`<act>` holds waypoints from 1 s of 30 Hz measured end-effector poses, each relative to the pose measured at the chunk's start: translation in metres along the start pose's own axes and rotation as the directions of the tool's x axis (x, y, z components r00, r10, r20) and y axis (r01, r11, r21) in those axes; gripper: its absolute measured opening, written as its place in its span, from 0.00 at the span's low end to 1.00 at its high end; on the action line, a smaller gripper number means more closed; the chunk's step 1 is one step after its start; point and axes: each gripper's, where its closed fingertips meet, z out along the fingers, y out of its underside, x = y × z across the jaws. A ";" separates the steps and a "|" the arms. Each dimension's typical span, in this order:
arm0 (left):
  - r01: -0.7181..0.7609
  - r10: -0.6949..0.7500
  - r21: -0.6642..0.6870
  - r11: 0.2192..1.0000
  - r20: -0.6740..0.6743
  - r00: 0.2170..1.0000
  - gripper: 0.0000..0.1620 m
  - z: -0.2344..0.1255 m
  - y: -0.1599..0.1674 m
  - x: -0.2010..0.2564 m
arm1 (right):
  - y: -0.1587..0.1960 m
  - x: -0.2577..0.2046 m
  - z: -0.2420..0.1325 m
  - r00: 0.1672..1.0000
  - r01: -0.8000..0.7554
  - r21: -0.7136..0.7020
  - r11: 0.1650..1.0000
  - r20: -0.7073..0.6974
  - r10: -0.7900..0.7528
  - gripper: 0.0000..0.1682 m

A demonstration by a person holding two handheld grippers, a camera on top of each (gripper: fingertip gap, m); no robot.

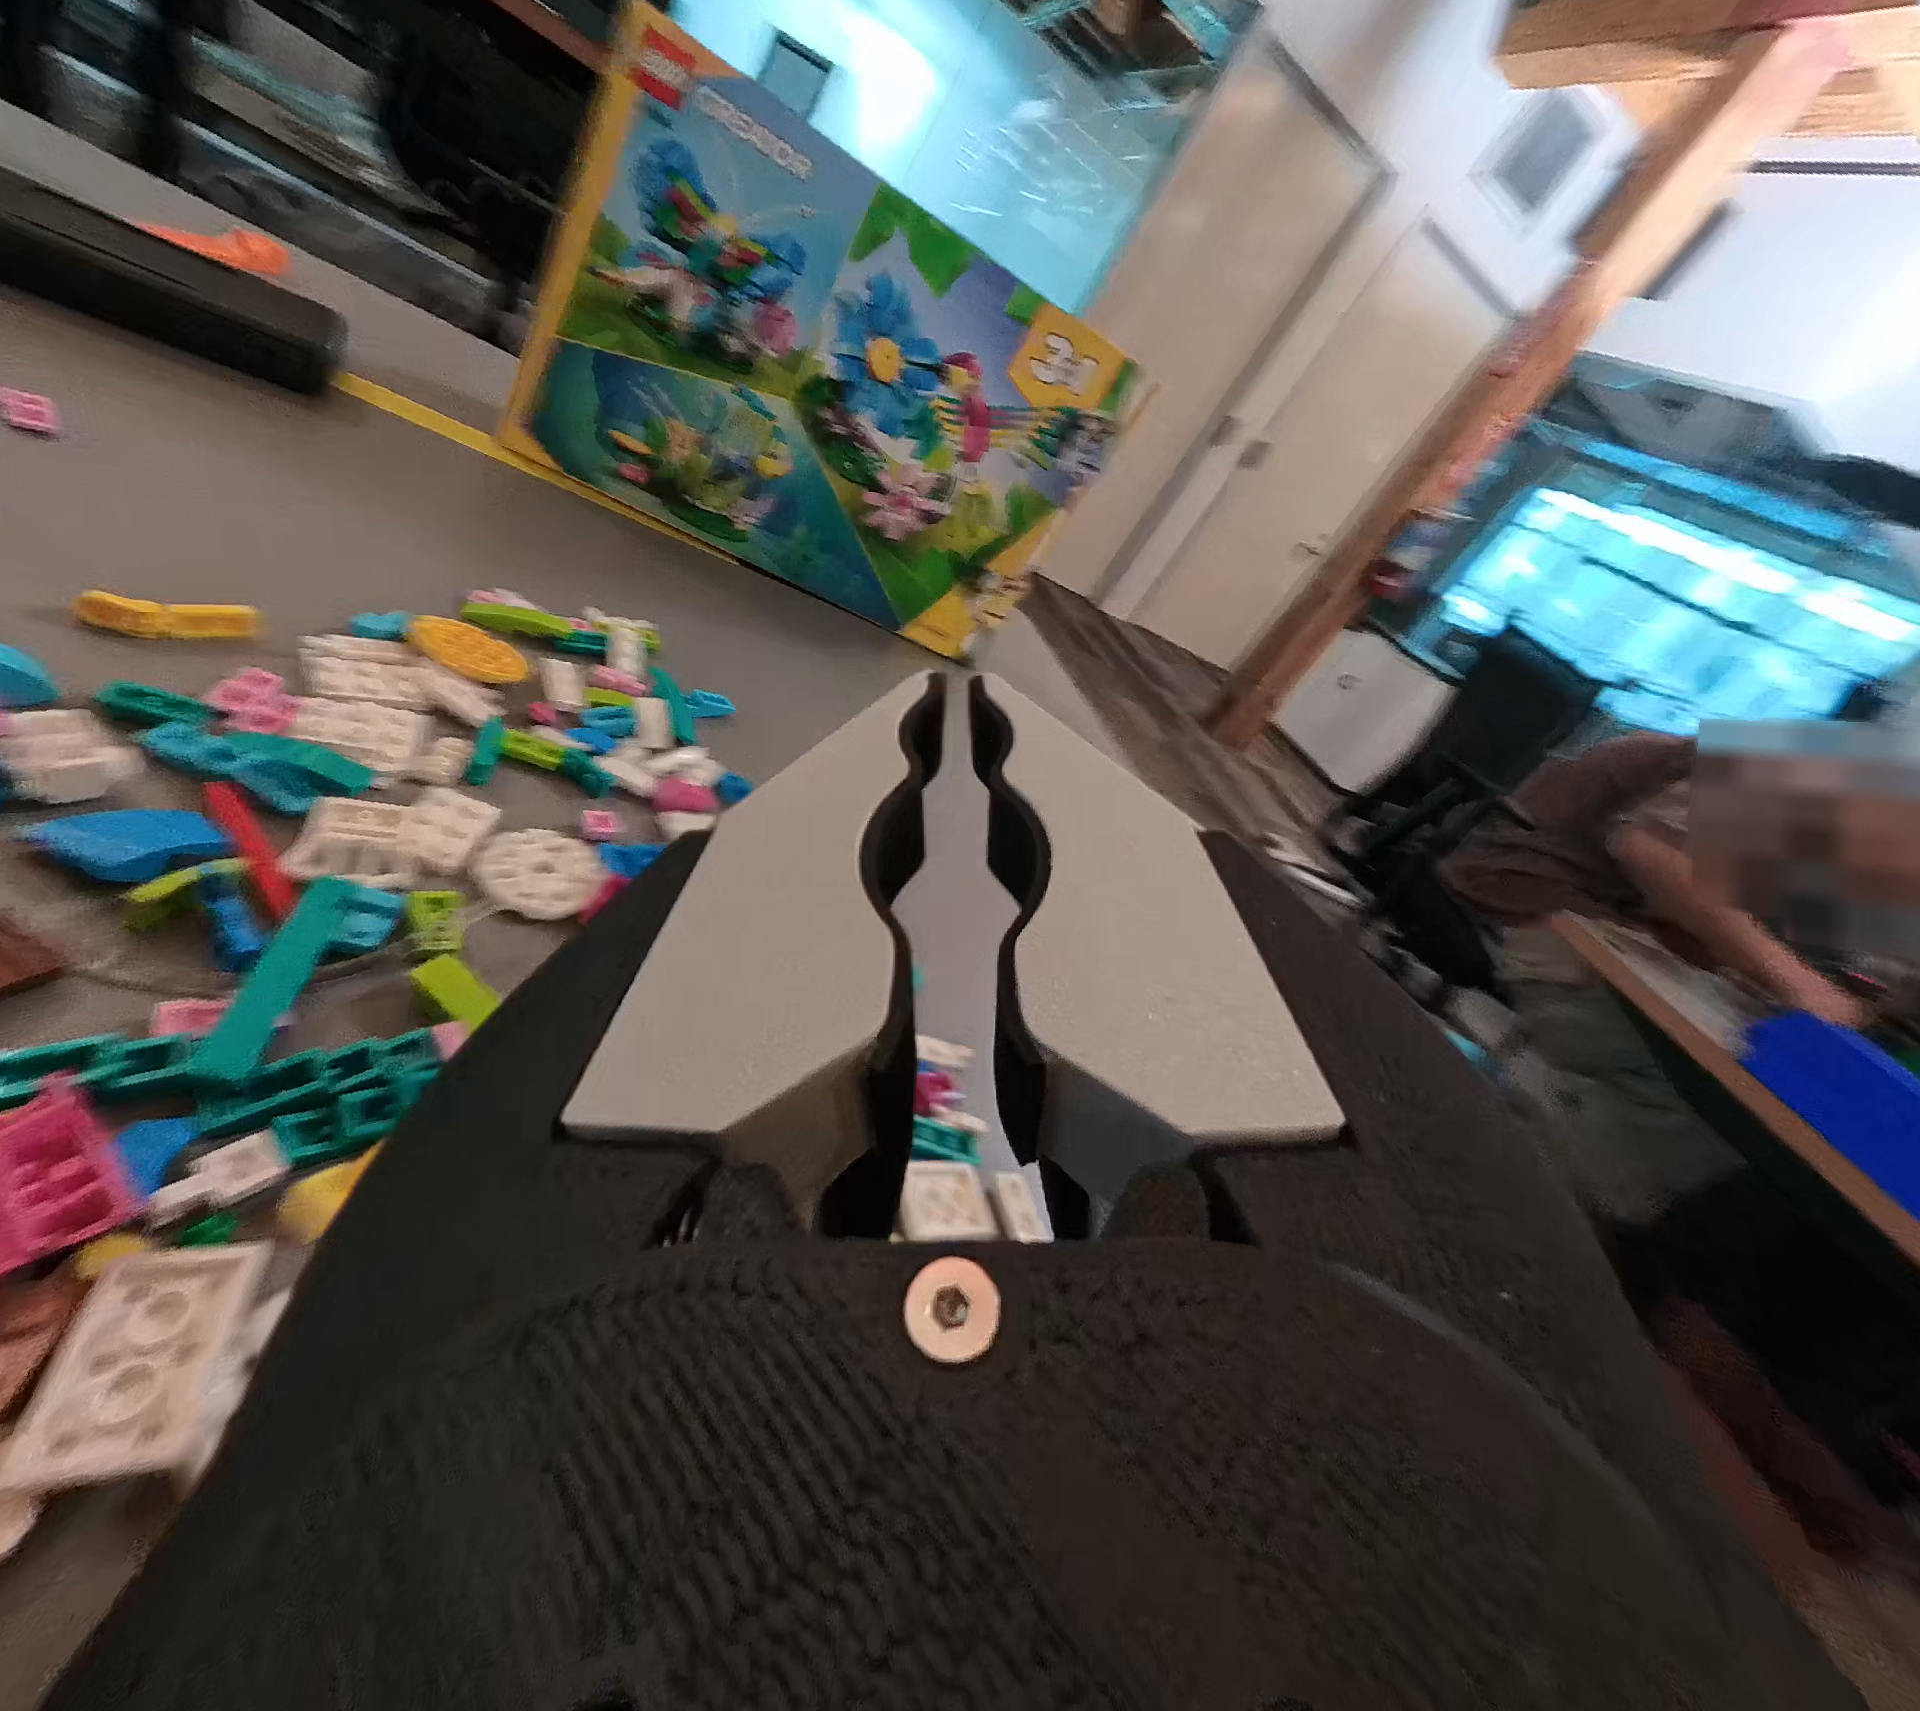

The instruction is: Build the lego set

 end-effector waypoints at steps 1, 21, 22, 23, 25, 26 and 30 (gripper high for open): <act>0.000 0.000 0.003 1.000 -0.006 1.000 0.00 0.000 -0.001 0.001 | -0.003 -0.011 -0.001 0.995 -0.034 0.022 0.999 0.093 0.032 0.05; -0.001 0.001 0.011 1.000 -0.001 1.000 0.00 0.000 -0.002 0.000 | 0.028 -0.125 -0.085 0.489 0.035 -0.356 0.934 0.821 0.295 0.19; -0.003 0.003 0.011 1.000 -0.002 1.000 0.00 0.000 -0.003 0.001 | 0.029 -0.126 -0.086 0.488 0.043 -0.357 0.933 0.822 0.293 0.18; -0.003 0.003 0.011 1.000 -0.002 1.000 0.00 0.000 -0.003 0.001 | 0.030 -0.127 -0.085 0.488 0.051 -0.354 0.934 0.825 0.287 0.18; -0.001 0.001 0.011 1.000 -0.002 1.000 0.00 0.000 -0.003 0.001 | 0.031 -0.128 -0.086 0.487 0.068 -0.347 0.935 0.830 0.272 0.14; 0.000 0.000 0.011 1.000 -0.001 1.000 0.00 0.000 -0.002 0.000 | 0.031 -0.129 -0.087 0.483 0.071 -0.343 0.937 0.833 0.269 0.14; 0.000 0.000 0.011 1.000 0.001 1.000 0.00 0.000 -0.003 0.000 | 0.026 -0.129 -0.089 0.465 0.049 -0.329 0.943 0.843 0.270 0.11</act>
